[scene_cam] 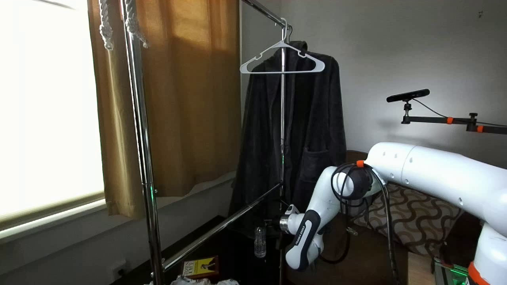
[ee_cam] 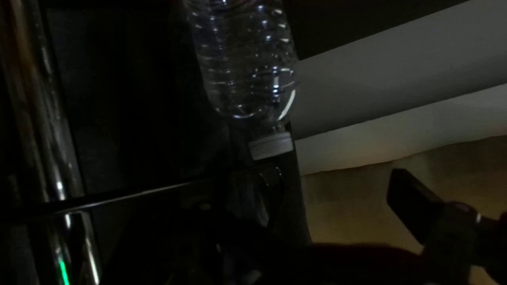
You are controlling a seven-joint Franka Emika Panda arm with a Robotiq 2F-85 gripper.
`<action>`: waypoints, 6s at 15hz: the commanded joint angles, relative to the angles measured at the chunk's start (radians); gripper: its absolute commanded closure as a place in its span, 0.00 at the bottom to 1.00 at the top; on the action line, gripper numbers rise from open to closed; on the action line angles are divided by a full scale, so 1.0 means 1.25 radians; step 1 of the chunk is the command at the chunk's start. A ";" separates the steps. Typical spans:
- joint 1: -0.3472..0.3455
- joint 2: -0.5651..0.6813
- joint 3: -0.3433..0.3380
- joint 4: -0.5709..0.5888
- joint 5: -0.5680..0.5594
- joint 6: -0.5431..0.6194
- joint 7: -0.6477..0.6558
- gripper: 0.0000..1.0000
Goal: Put the water bottle in the grey rob
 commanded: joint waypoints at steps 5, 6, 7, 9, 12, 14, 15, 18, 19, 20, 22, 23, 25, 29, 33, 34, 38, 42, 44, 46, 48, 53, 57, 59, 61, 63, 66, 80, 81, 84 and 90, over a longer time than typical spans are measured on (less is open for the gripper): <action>0.054 -0.002 -0.038 0.012 0.131 -0.056 -0.097 0.00; 0.061 -0.003 -0.039 0.013 0.135 -0.063 -0.106 0.00; 0.067 -0.004 -0.040 0.013 0.138 -0.070 -0.113 0.00; 0.077 0.000 -0.040 0.020 0.137 -0.084 -0.120 0.02; 0.079 0.000 -0.035 0.025 0.136 -0.097 -0.116 0.17; 0.081 0.000 -0.035 0.032 0.138 -0.105 -0.116 0.33; 0.080 0.000 -0.035 0.035 0.140 -0.108 -0.116 0.33; 0.079 0.001 -0.036 0.048 0.151 -0.126 -0.117 0.30; 0.080 0.002 -0.037 0.054 0.155 -0.133 -0.118 0.32; 0.080 0.002 -0.036 0.057 0.159 -0.139 -0.118 0.44; 0.080 0.002 -0.034 0.060 0.162 -0.151 -0.116 0.40; 0.080 0.002 -0.034 0.061 0.165 -0.156 -0.116 0.24; 0.078 0.002 -0.032 0.058 0.165 -0.162 -0.113 0.13; 0.078 0.000 -0.032 0.053 0.164 -0.174 -0.114 0.44; 0.078 0.000 -0.033 0.052 0.165 -0.175 -0.115 0.76; 0.078 0.000 -0.033 0.052 0.166 -0.174 -0.116 0.82; 0.080 -0.002 -0.035 0.044 0.173 -0.163 -0.118 1.00; 0.084 -0.004 -0.034 0.018 0.158 -0.154 -0.119 0.72; 0.091 -0.003 -0.033 -0.008 0.150 -0.117 -0.122 0.60; 0.103 -0.002 -0.039 -0.032 0.158 -0.088 -0.134 0.44; 0.112 -0.002 -0.047 -0.047 0.175 -0.047 -0.147 0.29; 0.119 -0.002 -0.068 -0.023 0.218 0.001 -0.187 0.00; 0.113 0.006 -0.065 -0.002 0.199 -0.002 -0.176 0.00; 0.122 0.011 -0.071 0.027 0.203 -0.024 -0.191 0.00; 0.127 0.008 -0.076 0.048 0.202 -0.044 -0.203 0.00; 0.128 0.011 -0.079 0.071 0.203 -0.071 -0.210 0.00; 0.130 0.011 -0.083 0.092 0.202 -0.112 -0.217 0.00; 0.140 0.008 -0.089 0.123 0.205 -0.209 -0.228 0.51; 0.141 0.008 -0.091 0.124 0.206 -0.212 -0.230 0.58; 0.144 0.008 -0.094 0.125 0.208 -0.219 -0.234 0.81; 0.144 0.004 -0.094 0.114 0.209 -0.208 -0.235 1.00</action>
